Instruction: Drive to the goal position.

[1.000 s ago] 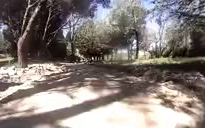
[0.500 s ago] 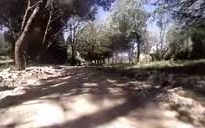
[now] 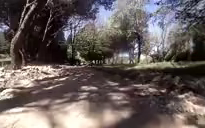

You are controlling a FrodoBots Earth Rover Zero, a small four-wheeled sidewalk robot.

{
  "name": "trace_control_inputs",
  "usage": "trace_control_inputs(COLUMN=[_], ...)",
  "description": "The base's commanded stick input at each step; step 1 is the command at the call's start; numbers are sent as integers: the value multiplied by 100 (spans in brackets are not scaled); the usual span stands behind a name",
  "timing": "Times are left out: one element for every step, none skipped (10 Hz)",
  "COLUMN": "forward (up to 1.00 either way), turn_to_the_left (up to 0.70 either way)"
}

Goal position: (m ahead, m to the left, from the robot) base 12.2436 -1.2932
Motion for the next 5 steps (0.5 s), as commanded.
trace_control_inputs(forward=[70, 70, 70, 70, 70], turn_to_the_left=[0, 0, 0, 0, 0])
